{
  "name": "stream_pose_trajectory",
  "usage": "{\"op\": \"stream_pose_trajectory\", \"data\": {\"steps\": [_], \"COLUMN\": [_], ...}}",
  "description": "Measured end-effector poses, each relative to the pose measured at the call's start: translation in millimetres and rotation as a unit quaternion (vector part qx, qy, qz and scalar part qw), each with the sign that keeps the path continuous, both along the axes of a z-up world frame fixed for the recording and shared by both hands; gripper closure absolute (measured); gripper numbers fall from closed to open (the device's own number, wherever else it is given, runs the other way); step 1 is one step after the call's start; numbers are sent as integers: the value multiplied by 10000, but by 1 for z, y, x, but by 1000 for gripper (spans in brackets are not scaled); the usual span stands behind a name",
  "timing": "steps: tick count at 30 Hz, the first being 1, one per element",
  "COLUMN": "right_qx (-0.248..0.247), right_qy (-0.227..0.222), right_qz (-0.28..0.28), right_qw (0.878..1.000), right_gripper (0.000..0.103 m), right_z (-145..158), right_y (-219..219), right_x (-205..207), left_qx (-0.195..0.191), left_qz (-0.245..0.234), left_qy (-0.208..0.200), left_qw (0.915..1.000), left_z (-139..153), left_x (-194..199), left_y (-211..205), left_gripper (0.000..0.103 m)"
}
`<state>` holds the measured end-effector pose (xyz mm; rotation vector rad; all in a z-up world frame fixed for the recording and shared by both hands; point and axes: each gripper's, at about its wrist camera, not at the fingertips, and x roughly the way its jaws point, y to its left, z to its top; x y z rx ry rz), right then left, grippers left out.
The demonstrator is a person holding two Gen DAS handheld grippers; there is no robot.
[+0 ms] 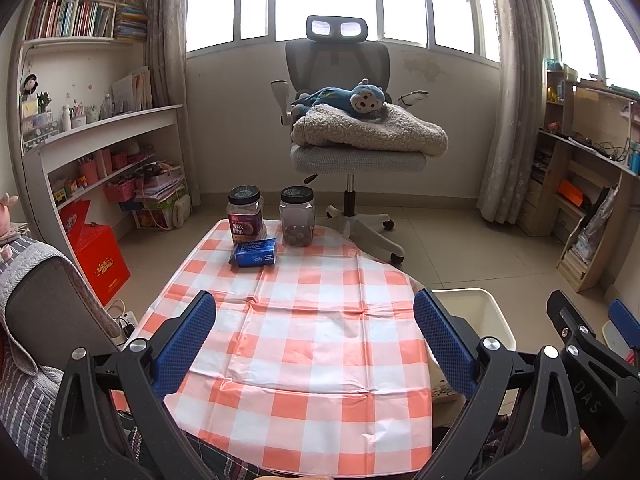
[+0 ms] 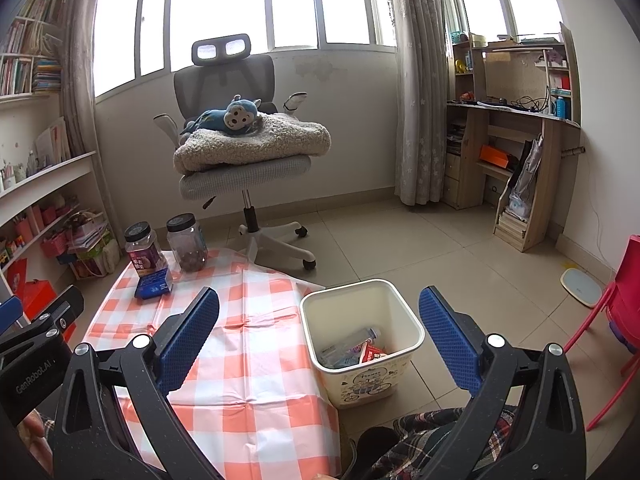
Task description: Collect trash
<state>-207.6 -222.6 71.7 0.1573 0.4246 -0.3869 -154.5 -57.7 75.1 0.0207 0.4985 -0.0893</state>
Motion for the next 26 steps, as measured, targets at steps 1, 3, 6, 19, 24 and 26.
{"op": "stream_pose_trajectory", "data": {"steps": [1, 3, 6, 19, 24, 26], "right_qx": [2, 8, 12, 38, 50, 39], "right_qy": [-2, 4, 10, 74, 136, 197], "right_qz": [-5, -5, -2, -49, -58, -50], "right_qw": [10000, 10000, 10000, 10000, 9999, 9998], "right_gripper": [7, 7, 7, 7, 7, 7], "right_z": [0, 0, 0, -9, -13, -16], "right_y": [0, 0, 0, -8, -8, -8], "right_x": [0, 0, 0, 4, 11, 17], "left_qx": [-21, 32, 58, 130, 85, 70], "left_qz": [-28, -92, -204, -288, -185, -121], "left_qy": [17, -55, -250, -164, 31, 84], "left_qw": [10000, 9999, 9995, 9994, 9998, 9999], "left_z": [0, -1, 0, -5, -11, -14], "left_x": [0, 0, -6, 4, 14, 21], "left_y": [1, -2, -5, -8, -6, -3], "left_gripper": [7, 7, 8, 10, 7, 7]}}
